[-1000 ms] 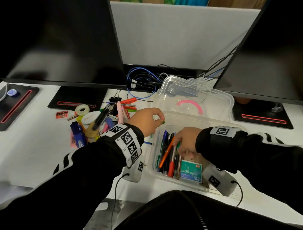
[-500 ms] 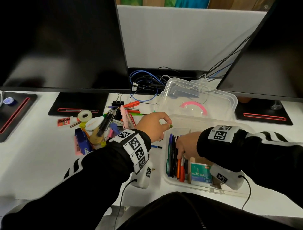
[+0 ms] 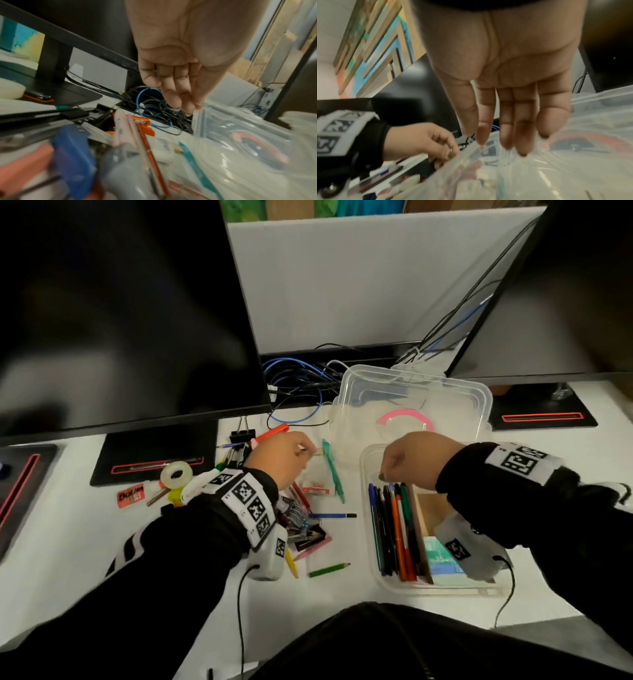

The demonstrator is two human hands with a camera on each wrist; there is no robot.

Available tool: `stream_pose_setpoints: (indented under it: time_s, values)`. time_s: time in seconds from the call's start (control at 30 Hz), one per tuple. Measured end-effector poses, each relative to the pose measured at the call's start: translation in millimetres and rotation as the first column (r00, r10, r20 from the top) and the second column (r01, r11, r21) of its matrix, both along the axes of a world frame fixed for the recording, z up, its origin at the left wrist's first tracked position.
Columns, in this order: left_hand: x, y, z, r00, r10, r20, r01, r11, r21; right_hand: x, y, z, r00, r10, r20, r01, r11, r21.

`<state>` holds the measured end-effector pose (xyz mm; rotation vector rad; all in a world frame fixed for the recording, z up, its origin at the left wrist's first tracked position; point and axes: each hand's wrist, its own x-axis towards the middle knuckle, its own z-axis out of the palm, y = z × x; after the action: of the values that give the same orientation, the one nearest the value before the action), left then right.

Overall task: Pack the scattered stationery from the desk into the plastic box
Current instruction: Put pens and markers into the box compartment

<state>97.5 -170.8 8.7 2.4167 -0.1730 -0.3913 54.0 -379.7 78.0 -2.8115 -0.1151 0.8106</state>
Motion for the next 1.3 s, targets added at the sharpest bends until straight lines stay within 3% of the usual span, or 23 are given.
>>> stream_pose_setpoints:
  time_s: [0.1, 0.17, 0.33, 0.57, 0.67, 0.8, 1.1, 1.23, 1.3]
  values:
    - [23, 16, -17, 0.999, 0.004, 0.041, -0.011, 0.983, 0.184, 1, 6, 1, 0.977, -0.133, 0.167, 0.118, 0.989, 0.093]
    - [34, 19, -26, 0.999, -0.026, 0.023, 0.019, 0.963, 0.270, -2, 15, -3, 0.971, -0.109, 0.214, 0.101, 0.994, 0.045]
    - [50, 12, -36, 0.977, -0.202, -0.061, 0.208, 0.869, 0.450, -11, 32, -8, 0.999, -0.028, -0.035, 0.024, 0.994, -0.106]
    - [42, -20, -42, 0.855, -0.491, -0.167, 0.517, 0.781, 0.349, -13, 33, -5, 0.998, -0.041, -0.056, 0.035, 0.994, -0.101]
    - [39, -32, -47, 0.840, -0.515, -0.173, 0.537, 0.741, 0.404, -13, 34, -5, 0.998, -0.038, -0.049, 0.033, 0.995, -0.096]
    - [32, -47, -48, 0.799, -0.568, -0.200, 0.572, 0.611, 0.547, -11, 33, -9, 0.999, -0.023, -0.039, 0.019, 0.995, -0.098]
    - [22, -61, -42, 0.699, -0.648, -0.302, 0.629, 0.359, 0.689, -7, 31, -13, 0.999, 0.024, -0.036, -0.028, 0.992, -0.124]
    - [22, -56, -39, 0.694, -0.641, -0.328, 0.651, 0.363, 0.666, -6, 30, -13, 0.999, 0.037, -0.033, -0.041, 0.991, -0.127]
    - [21, -53, -36, 0.707, -0.639, -0.302, 0.644, 0.406, 0.648, -6, 30, -14, 0.998, 0.043, -0.036, -0.048, 0.991, -0.127]
